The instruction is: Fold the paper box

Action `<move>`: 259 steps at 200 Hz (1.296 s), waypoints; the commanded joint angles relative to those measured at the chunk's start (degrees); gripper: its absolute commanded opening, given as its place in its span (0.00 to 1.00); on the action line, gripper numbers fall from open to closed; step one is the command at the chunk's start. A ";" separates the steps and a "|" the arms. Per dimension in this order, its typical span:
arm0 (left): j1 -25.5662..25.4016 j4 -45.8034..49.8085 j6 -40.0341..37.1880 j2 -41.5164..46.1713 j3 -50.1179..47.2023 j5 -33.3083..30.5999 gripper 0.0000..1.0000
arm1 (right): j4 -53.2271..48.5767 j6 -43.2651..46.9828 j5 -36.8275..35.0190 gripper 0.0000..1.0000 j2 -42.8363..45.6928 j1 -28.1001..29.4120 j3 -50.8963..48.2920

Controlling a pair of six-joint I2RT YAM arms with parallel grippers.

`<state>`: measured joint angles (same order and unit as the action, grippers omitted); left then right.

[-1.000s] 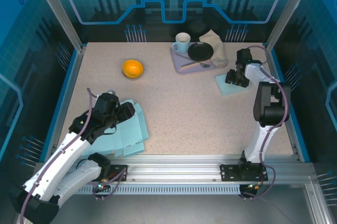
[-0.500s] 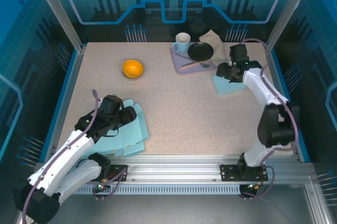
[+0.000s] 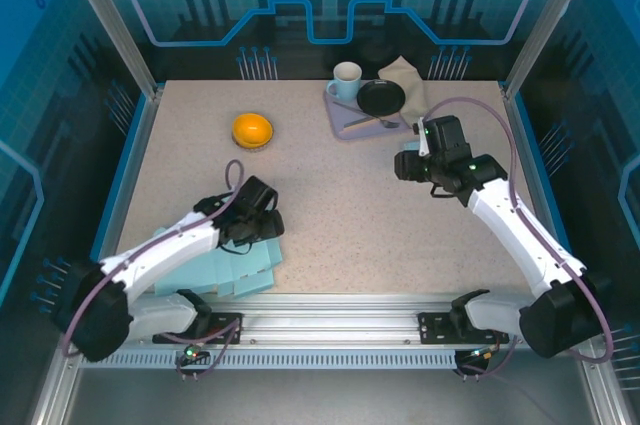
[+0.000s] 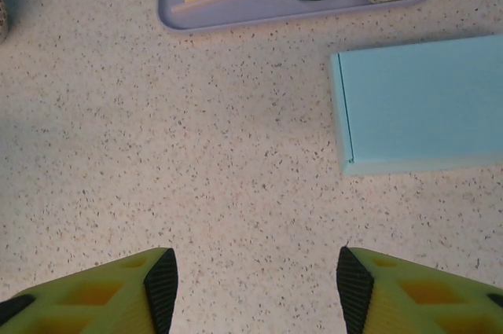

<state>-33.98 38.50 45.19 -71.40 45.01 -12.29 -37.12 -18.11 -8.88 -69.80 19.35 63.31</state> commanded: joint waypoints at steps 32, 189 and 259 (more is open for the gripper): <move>-3.00 6.73 2.84 -12.73 6.08 -8.40 0.69 | -0.43 1.97 2.69 0.59 5.80 0.39 -1.59; -2.60 7.32 1.36 -25.14 13.35 -16.34 0.28 | 0.16 5.14 4.84 0.59 9.16 0.50 -4.77; 0.39 10.12 16.86 -9.53 22.14 -17.25 0.00 | 10.72 11.32 15.64 0.59 7.60 2.43 -6.61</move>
<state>-35.44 46.26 51.09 -88.42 60.99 -27.29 -34.00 -11.20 -0.84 -61.84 19.59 58.52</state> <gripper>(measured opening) 0.054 0.588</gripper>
